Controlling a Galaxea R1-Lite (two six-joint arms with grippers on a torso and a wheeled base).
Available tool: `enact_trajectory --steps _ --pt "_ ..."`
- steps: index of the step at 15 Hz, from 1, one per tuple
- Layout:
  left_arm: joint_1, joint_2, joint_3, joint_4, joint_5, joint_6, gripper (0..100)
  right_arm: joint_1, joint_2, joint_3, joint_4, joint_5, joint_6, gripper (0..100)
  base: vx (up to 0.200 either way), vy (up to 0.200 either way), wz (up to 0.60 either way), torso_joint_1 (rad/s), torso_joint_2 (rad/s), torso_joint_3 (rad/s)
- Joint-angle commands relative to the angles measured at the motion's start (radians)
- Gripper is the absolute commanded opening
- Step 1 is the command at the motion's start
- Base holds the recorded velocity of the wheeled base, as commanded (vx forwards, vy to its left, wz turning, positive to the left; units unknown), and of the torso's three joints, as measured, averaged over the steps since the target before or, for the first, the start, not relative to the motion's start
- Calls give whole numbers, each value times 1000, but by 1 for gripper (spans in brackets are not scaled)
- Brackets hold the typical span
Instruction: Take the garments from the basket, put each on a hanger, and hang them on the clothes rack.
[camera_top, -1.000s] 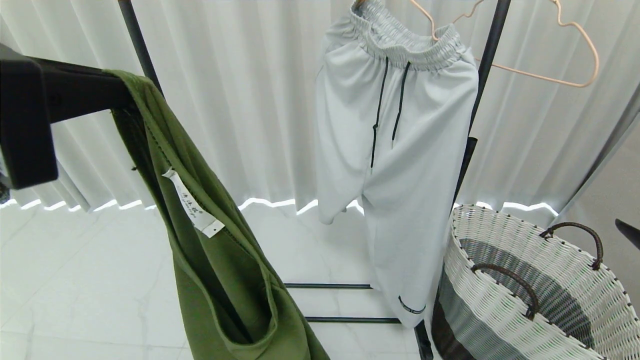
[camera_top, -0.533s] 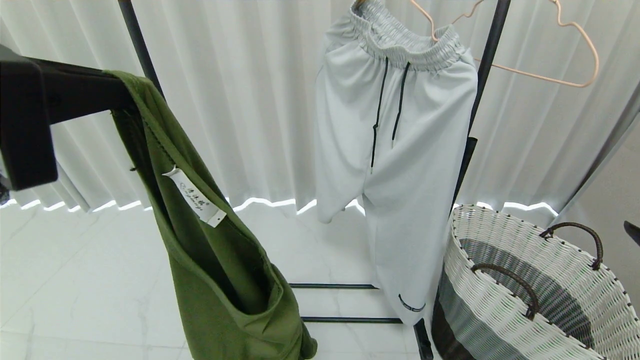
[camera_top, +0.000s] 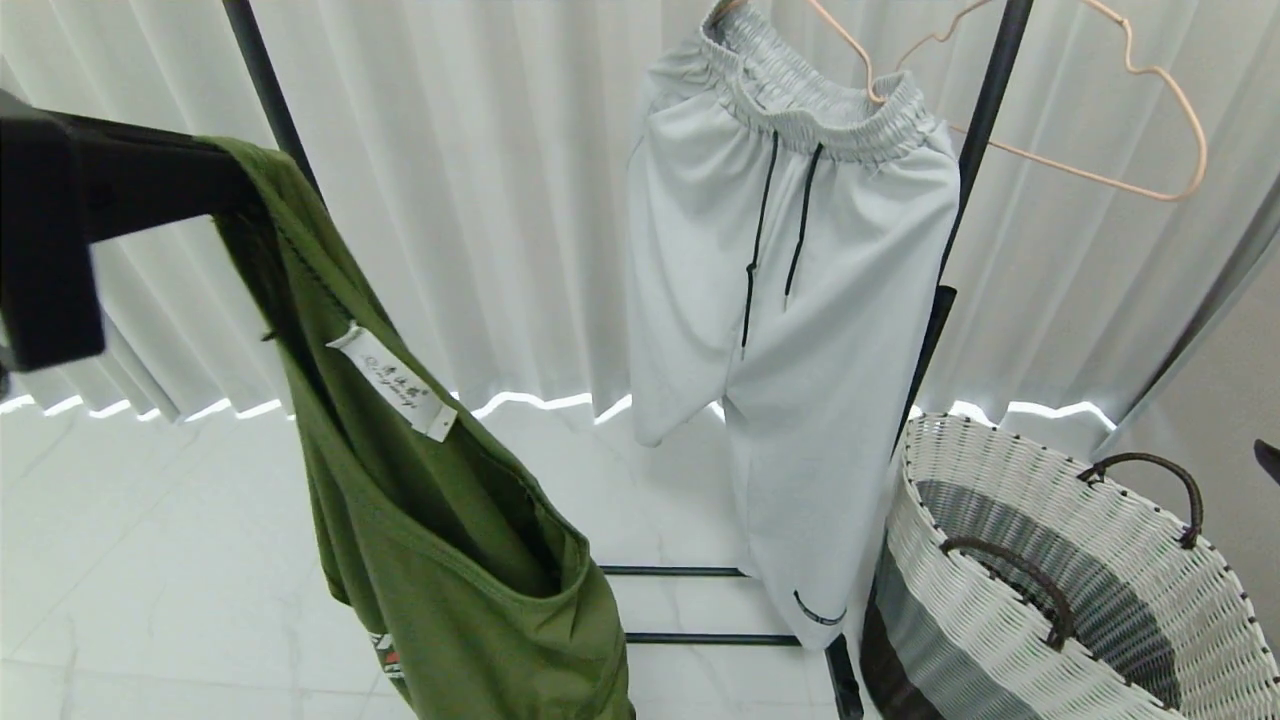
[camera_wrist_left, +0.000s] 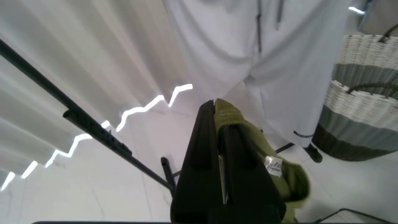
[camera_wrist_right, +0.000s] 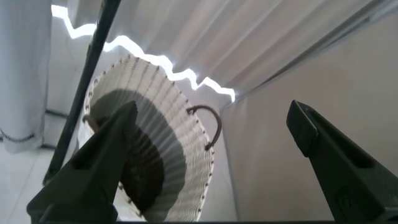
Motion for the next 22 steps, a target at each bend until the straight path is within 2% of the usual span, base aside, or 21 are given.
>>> enact_trajectory --steps 1,8,13,15,16,17,19,20,22 --pt "0 0 -2 -2 1 4 0 1 -1 0 -3 0 -1 100 0 0 0 110 -554 -349" --pt "-2 -3 25 -2 -1 19 0 1 0 -1 -6 4 4 100 0 0 0 133 -491 -316" --pt "-2 -8 39 -2 -1 19 0 -1 7 -23 -6 4 105 100 0 0 0 181 -482 -300" --pt "0 -12 39 -2 -1 21 0 -1 11 -58 -5 46 113 100 0 0 0 205 -498 -295" --pt "-2 -14 40 -2 -1 21 0 -3 34 -99 1 162 131 100 0 0 0 212 -491 -286" --pt "0 -14 40 -2 -1 19 0 -3 42 -112 7 186 131 100 0 0 0 154 -383 -222" --pt "0 -14 40 -4 -1 19 0 -3 109 -201 100 205 153 100 0 0 0 75 -168 -102" --pt "0 -14 40 -13 -1 21 0 -1 138 -256 170 207 203 100 0 0 0 22 -61 -32" --pt "0 -14 42 -30 -1 21 0 1 197 -360 323 209 357 100 0 0 0 0 0 0"
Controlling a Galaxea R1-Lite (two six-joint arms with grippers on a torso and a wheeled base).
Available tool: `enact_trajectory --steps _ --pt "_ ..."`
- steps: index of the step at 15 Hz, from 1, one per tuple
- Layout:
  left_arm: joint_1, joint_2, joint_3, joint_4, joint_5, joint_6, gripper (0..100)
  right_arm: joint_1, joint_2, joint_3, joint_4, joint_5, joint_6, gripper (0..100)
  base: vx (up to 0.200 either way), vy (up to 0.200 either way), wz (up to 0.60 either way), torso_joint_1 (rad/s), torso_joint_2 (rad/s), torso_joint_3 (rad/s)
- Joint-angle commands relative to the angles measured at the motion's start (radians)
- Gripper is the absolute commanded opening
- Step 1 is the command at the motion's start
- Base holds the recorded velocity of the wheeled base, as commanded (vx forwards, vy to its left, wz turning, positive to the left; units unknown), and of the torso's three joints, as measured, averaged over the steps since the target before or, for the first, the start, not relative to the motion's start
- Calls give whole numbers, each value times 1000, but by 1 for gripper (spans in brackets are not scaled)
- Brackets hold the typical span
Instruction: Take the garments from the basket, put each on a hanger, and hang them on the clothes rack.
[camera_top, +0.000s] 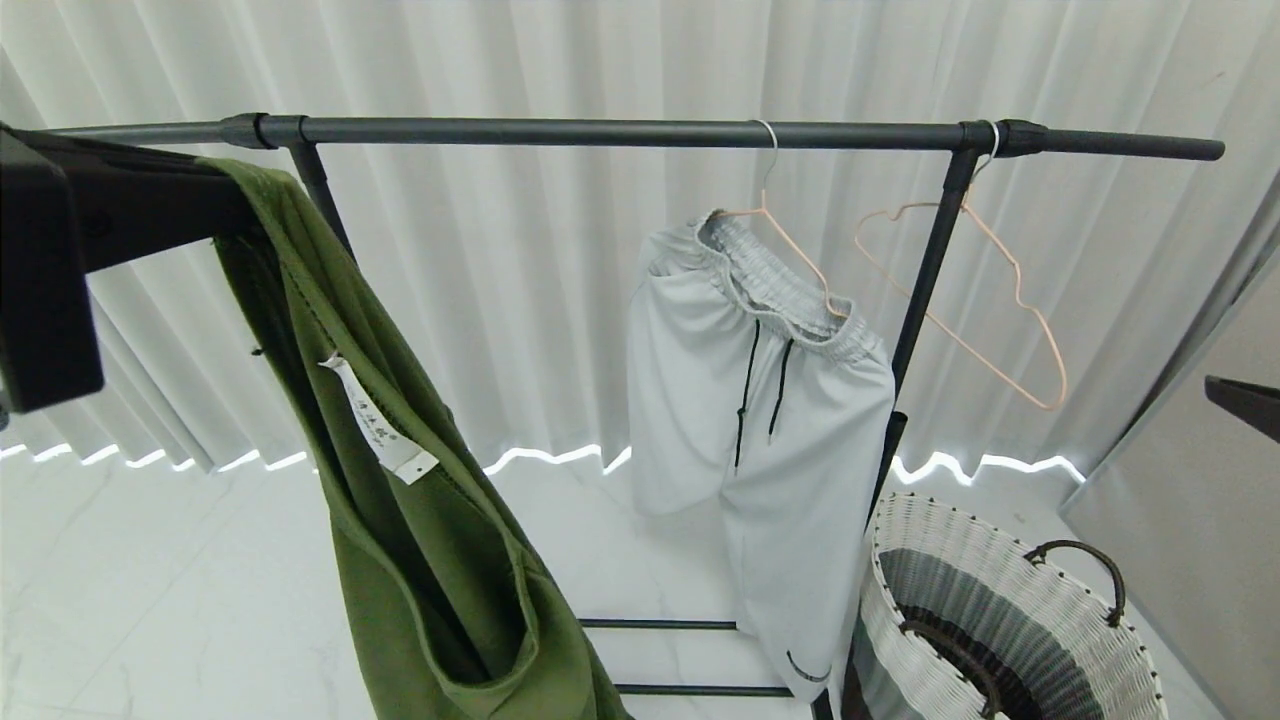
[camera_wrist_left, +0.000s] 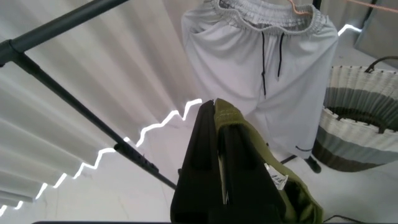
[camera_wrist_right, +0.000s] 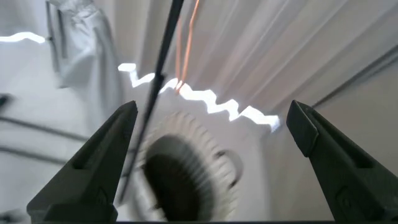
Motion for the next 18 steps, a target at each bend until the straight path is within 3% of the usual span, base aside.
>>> enact_trajectory --steps 1,3,6,15,18 --pt "0 0 1 -1 1 1 0 2 100 -126 108 1 88 100 0 0 0 0 0 0" --pt "0 -8 1 -23 1 41 0 -1 155 -207 166 1 107 100 0 0 0 0 0 0" --pt "0 -8 11 -72 1 70 0 -1 188 -235 180 0 107 100 0 0 0 0 0 0" --pt "-2 -5 25 -72 1 72 0 -4 214 -227 174 0 110 100 200 0 0 5 -1 2" --pt "0 -6 41 -75 1 87 0 -41 255 -227 171 1 127 100 133 0 0 5 2 0"
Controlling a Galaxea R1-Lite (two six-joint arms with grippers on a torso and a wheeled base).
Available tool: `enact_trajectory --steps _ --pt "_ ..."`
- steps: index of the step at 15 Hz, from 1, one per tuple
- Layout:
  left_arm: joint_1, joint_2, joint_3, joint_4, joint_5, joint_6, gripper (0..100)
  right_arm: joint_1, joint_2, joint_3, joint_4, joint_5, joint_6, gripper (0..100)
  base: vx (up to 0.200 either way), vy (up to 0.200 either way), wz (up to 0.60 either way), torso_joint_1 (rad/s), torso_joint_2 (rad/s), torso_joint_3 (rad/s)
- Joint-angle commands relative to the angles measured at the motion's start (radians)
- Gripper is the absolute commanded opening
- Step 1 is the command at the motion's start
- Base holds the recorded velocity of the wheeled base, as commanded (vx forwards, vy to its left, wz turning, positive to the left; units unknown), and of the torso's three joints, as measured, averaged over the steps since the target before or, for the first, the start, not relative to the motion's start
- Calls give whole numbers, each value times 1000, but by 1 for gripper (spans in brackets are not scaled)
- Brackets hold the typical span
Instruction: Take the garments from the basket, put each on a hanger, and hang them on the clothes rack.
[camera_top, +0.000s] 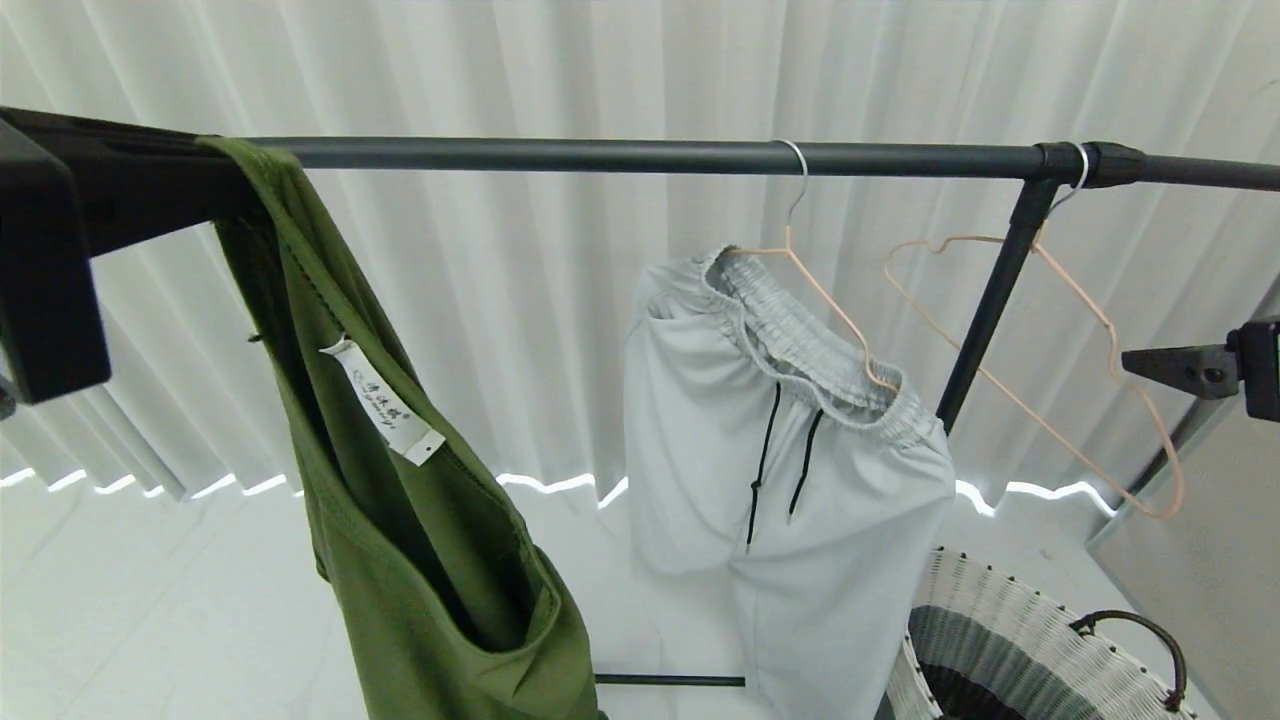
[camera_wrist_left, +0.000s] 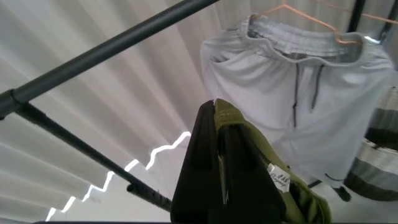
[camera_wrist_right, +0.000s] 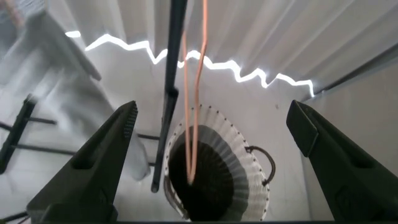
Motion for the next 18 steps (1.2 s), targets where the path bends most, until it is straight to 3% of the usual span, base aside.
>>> enact_trajectory --steps 1,6,18 --pt "-1 -2 18 -9 1 16 0 -23 49 0 0 0 33 100 0 0 0 0 0 0" --pt "-2 -6 79 -96 1 54 0 -47 187 -6 -77 -1 124 100 0 0 0 0 0 0" --pt "-2 -17 79 -98 1 65 0 -80 321 -81 -92 2 144 100 0 0 0 0 0 0"
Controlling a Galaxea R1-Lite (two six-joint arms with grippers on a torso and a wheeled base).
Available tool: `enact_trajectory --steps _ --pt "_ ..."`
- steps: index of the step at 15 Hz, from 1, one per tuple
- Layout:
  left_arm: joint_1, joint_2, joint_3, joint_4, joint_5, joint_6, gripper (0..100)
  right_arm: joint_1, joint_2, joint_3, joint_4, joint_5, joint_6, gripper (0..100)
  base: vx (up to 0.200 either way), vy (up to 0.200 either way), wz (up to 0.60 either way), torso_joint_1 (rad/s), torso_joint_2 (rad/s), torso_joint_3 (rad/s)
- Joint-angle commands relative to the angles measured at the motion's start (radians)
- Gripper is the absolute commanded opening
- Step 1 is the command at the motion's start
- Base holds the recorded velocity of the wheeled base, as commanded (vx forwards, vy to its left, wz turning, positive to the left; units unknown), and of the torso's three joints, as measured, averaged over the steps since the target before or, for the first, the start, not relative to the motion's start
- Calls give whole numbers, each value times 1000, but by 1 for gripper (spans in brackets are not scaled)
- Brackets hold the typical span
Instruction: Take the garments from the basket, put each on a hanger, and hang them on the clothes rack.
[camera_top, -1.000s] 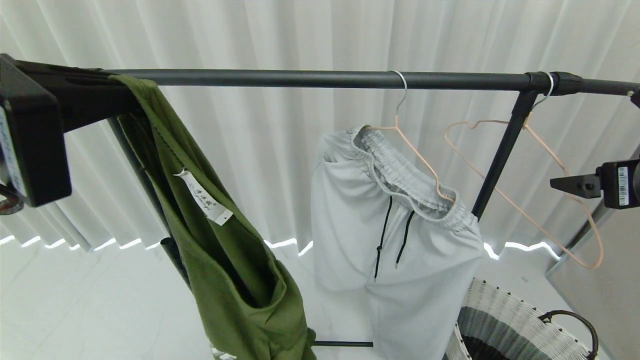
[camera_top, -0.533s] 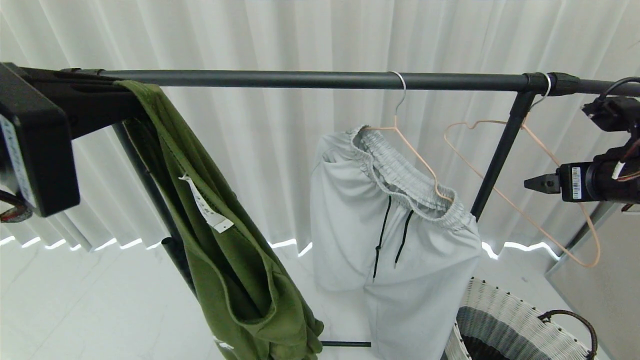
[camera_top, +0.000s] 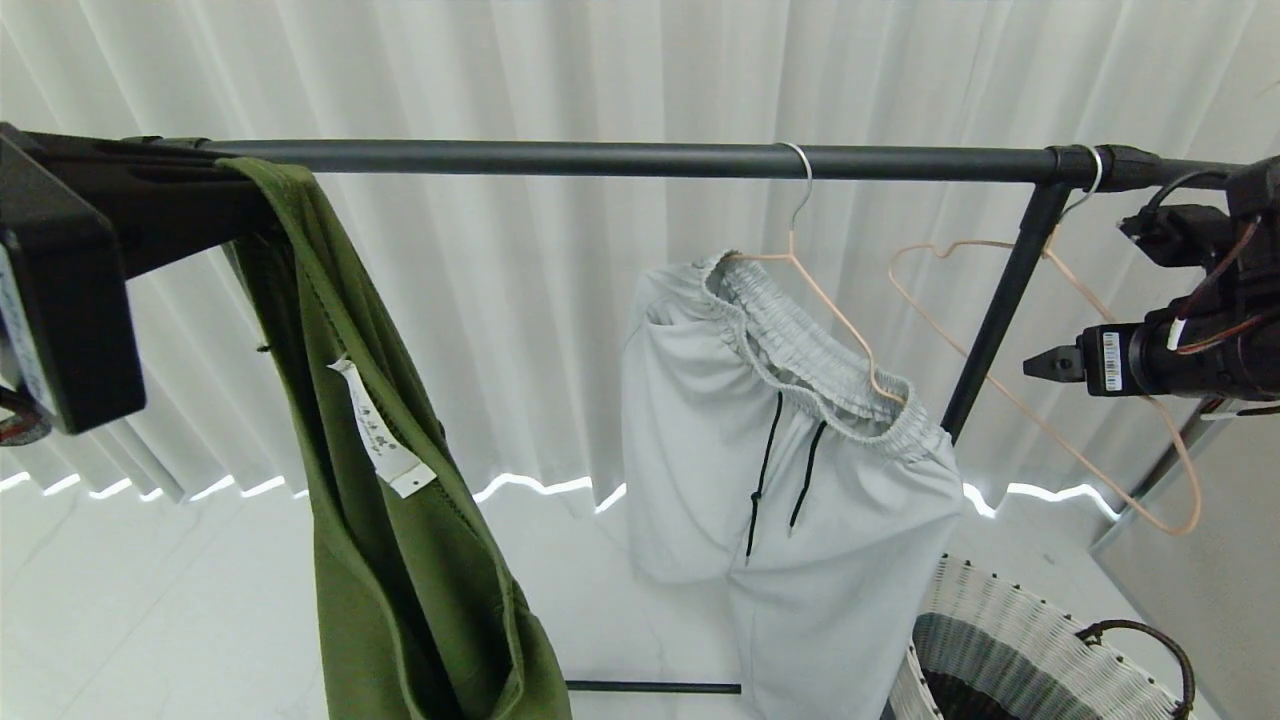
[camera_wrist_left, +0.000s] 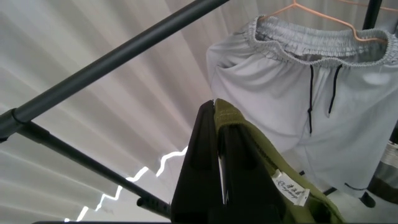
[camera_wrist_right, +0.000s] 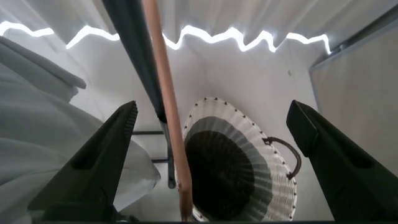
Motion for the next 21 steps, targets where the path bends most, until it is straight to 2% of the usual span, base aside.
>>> enact_trajectory --steps 1,10,16,21 --pt "0 -1 0 0 1 0 0 0 6 1 0 -1 6 0 0 0 0 0 0 0" --pt "0 -4 -1 0 1 0 0 1 -21 5 0 -3 11 0 0 0 0 0 0 0" --pt "0 -25 39 0 1 1 0 11 -118 44 0 -16 0 0 0 0 0 0 0 0" --pt "2 -54 63 -1 2 70 0 11 -244 99 2 -18 -20 0 0 0 0 0 0 0"
